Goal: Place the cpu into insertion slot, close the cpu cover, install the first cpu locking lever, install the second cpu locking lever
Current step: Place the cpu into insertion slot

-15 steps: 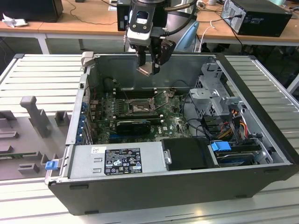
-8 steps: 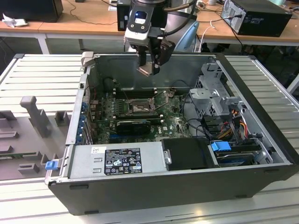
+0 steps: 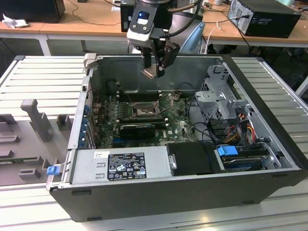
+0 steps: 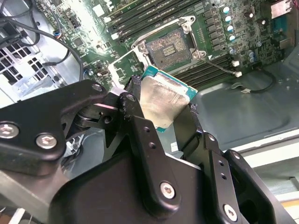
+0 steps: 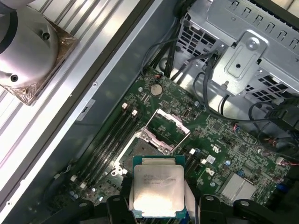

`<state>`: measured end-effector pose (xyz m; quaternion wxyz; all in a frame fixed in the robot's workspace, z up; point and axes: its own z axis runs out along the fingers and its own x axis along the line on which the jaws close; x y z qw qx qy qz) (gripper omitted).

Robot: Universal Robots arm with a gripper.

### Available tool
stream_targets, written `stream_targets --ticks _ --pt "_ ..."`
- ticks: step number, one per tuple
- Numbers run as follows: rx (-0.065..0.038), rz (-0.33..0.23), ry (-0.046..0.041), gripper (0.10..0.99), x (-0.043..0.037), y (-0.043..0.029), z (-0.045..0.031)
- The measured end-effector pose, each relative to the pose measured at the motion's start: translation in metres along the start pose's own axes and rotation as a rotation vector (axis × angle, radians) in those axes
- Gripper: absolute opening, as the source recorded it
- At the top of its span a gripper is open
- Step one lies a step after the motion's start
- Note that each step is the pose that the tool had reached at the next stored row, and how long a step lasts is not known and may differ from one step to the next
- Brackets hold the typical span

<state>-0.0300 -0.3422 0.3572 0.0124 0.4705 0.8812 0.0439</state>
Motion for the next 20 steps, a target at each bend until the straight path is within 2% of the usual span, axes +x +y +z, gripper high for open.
stream_targets --ticks 10,20 --pt "-0.002 0.104 -0.0092 0.525 0.0 -0.0001 0.0007" --pt "-0.003 0.157 -0.014 0.525 0.0 -0.0001 0.0013"
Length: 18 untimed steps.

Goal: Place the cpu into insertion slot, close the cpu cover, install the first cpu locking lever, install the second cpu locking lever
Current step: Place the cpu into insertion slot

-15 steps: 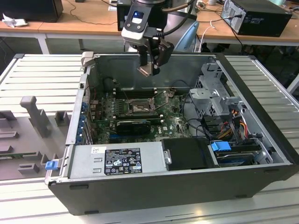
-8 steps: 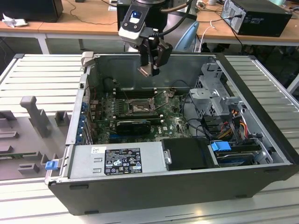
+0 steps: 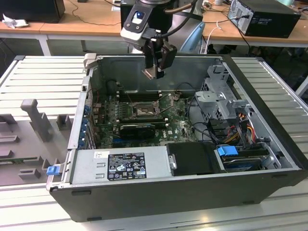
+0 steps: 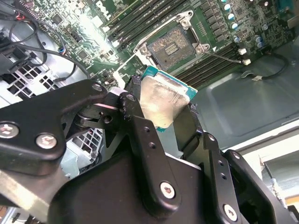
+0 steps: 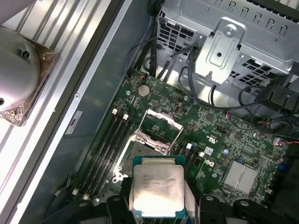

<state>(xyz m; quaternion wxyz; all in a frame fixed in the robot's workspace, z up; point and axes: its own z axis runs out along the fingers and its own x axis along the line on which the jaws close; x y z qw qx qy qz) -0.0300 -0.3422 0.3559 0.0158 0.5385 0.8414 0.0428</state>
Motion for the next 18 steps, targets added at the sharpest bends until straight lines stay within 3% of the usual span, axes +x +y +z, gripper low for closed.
stream_targets --ticks 18 --pt "-0.002 0.103 -0.0092 0.525 0.0 -0.0001 0.0011"
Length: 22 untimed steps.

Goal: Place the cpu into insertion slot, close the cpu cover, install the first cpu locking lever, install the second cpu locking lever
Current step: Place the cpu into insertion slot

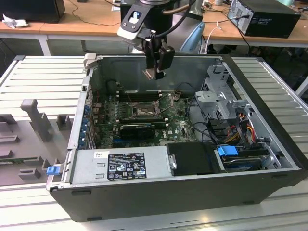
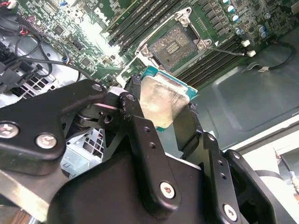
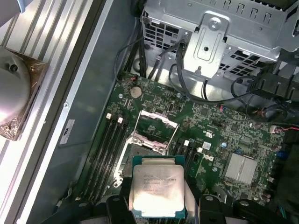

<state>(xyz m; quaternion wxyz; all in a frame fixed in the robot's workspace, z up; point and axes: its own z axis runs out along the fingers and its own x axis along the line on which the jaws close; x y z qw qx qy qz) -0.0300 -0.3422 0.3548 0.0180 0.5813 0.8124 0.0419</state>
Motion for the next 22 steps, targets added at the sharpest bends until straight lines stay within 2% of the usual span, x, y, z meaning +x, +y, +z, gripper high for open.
stream_targets --ticks 10,18,22 --pt "-0.001 0.056 -0.0051 0.525 0.0 -0.0001 0.0009" --pt "-0.001 0.06 -0.0054 0.525 -0.0001 -0.0003 0.0031" --pt "-0.002 0.082 -0.0073 0.525 -0.0001 -0.0003 0.0035"
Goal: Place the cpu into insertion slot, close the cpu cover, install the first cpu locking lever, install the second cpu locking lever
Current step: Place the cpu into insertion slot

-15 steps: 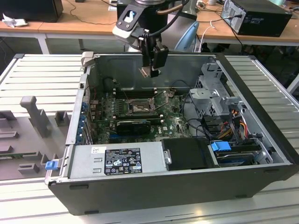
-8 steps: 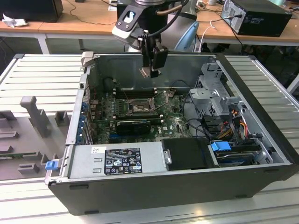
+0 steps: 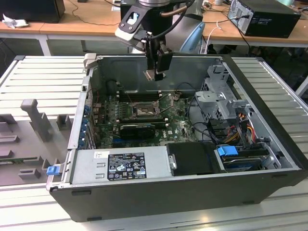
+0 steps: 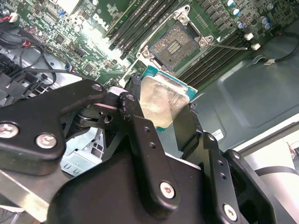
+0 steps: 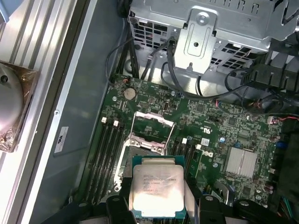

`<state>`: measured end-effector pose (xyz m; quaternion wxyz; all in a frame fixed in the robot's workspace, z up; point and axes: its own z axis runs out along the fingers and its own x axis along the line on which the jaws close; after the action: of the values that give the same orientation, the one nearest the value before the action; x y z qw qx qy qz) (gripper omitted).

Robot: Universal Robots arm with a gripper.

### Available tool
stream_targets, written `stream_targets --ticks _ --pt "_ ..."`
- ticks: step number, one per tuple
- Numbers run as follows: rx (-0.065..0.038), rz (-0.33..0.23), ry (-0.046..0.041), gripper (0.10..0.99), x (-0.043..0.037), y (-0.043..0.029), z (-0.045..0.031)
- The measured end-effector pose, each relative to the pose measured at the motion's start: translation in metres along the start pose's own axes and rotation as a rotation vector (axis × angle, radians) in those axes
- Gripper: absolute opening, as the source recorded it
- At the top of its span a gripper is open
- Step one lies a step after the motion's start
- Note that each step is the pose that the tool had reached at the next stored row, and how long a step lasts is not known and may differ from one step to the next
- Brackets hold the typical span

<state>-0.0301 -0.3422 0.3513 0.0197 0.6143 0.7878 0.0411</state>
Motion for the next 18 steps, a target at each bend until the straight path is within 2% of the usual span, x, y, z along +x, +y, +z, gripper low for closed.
stream_targets --ticks 4,13,18 --pt "-0.001 0.042 -0.0037 0.525 0.0 0.0 0.0002" --pt "-0.002 0.082 -0.0074 0.525 0.0 0.0 0.0008" --pt "-0.002 0.093 -0.0084 0.525 0.0 -0.0003 0.0036"
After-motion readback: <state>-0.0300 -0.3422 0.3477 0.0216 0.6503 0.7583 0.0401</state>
